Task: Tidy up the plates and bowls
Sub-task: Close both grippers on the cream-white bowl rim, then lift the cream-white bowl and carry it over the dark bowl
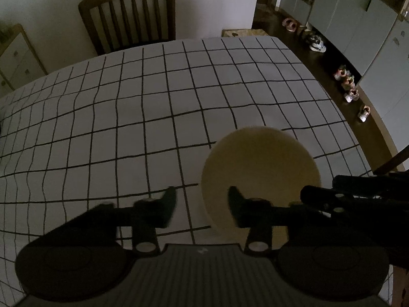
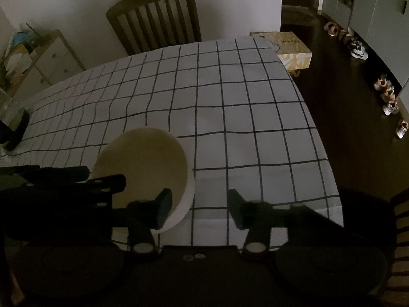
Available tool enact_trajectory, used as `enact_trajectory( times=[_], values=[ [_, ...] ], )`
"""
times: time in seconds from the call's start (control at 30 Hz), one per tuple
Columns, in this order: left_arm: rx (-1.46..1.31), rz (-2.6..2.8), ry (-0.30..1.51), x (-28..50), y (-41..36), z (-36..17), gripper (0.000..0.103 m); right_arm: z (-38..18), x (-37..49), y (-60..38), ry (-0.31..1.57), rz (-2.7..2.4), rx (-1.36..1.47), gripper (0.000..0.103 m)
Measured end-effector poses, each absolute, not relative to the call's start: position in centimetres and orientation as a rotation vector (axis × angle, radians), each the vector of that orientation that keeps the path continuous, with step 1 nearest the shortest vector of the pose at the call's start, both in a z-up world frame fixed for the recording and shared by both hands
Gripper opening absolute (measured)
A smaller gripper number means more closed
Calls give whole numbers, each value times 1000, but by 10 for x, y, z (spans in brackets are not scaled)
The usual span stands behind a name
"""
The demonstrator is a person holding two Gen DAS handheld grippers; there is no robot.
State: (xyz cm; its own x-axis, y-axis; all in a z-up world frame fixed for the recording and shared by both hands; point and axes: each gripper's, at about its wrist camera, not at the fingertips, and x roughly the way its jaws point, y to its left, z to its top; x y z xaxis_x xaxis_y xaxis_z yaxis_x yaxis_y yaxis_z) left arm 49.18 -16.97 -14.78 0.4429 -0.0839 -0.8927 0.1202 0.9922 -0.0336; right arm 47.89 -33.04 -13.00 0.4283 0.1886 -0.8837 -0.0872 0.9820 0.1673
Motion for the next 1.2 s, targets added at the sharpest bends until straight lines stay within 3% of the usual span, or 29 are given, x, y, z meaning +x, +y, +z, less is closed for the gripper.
enact_trajectory(
  times=[0.13, 0.37, 0.73, 1.2],
  values=[
    [27, -117, 1111, 493, -172, -147, 17, -130, 480, -329, 1116, 190, 106, 32],
    [57, -118, 1123, 492, -179, -147, 6, -127, 480, -322, 1120, 209, 93, 9],
    [77, -131, 1140, 467, -180, -139, 6, -120, 467, -320, 1149, 190, 95, 7],
    [109, -231, 1121, 398, -169, -84, 6, -66, 397, -319, 1129, 165, 116, 7]
  ],
)
